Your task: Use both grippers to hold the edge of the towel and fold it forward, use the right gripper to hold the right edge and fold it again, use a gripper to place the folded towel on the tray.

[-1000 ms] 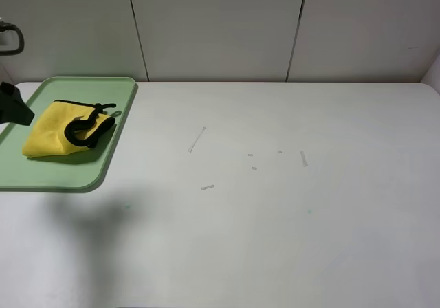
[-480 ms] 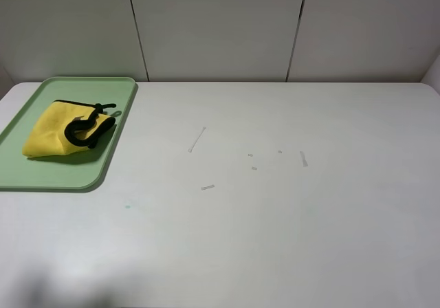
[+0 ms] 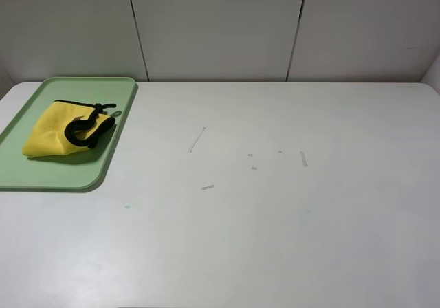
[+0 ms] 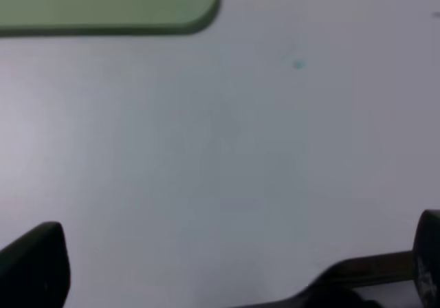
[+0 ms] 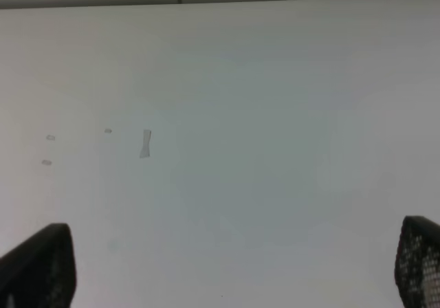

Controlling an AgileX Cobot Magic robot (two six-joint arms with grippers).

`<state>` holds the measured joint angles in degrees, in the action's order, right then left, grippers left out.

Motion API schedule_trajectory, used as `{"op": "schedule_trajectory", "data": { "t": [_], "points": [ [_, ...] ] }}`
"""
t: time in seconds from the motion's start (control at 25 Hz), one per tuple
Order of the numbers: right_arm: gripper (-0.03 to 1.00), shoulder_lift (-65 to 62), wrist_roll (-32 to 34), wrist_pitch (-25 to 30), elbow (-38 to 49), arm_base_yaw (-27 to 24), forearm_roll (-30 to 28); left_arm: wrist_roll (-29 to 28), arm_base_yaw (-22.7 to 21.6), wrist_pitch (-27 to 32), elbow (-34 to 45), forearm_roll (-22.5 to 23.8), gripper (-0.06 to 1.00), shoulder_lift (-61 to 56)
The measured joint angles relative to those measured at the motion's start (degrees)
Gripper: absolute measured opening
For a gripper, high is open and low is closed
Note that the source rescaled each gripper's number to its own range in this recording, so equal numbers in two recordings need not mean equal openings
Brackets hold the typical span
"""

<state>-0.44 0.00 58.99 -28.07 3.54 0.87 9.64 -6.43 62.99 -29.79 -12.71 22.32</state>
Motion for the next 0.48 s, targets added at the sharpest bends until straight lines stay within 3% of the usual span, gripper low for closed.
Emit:
{"op": "schedule_trajectory", "data": {
  "t": [0.16,0.32,0.48],
  "points": [
    [1.00,0.00,0.00,0.00,0.00,0.00,0.00,-0.12,0.00,0.64,0.00,-0.93,1.00,-2.53],
    [1.00,0.00,0.00,0.00,0.00,0.00,0.00,4.86,0.00,-1.00,1.12,-1.16,1.00,-4.42],
    [1.00,0.00,0.00,0.00,0.00,0.00,0.00,6.30,0.00,-1.35,1.34,-1.42,1.00,-9.35]
  ]
}}
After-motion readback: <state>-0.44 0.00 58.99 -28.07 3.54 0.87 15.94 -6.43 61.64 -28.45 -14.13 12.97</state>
